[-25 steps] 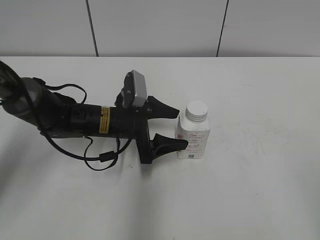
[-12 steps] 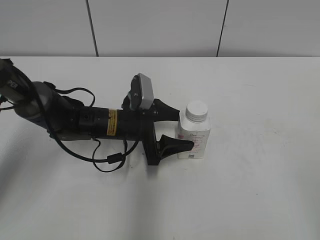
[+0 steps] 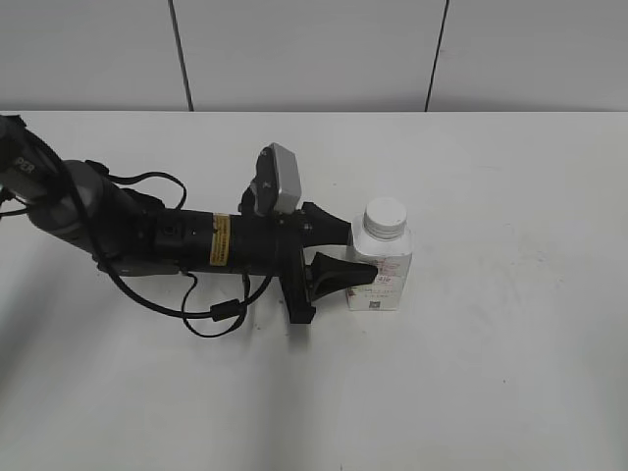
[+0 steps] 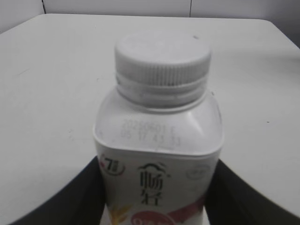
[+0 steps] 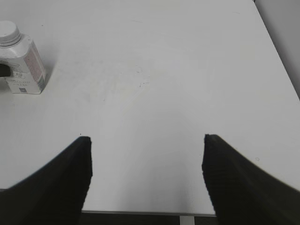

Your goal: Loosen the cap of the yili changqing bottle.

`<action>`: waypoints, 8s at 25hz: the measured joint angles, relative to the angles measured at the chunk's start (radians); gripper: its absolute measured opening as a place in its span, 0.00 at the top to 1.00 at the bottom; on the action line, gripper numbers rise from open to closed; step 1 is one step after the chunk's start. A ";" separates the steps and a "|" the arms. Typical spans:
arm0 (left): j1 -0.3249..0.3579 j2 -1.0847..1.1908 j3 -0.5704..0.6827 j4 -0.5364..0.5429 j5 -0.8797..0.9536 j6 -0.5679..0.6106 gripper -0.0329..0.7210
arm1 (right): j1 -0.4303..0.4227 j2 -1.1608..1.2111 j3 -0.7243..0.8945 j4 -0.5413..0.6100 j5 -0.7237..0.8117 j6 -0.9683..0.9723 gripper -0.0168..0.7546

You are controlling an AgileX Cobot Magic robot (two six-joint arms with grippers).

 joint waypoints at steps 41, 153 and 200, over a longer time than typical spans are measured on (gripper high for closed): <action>0.000 0.001 0.000 0.000 -0.002 0.000 0.50 | 0.000 1.423 -0.524 0.004 0.008 0.069 0.45; 0.000 0.001 -0.001 0.000 0.011 0.000 0.51 | 0.533 2.064 -1.162 0.055 0.120 -0.972 0.46; 0.000 0.001 -0.001 -0.002 0.014 -0.003 0.51 | 0.278 1.868 -1.095 -0.030 0.122 0.155 0.47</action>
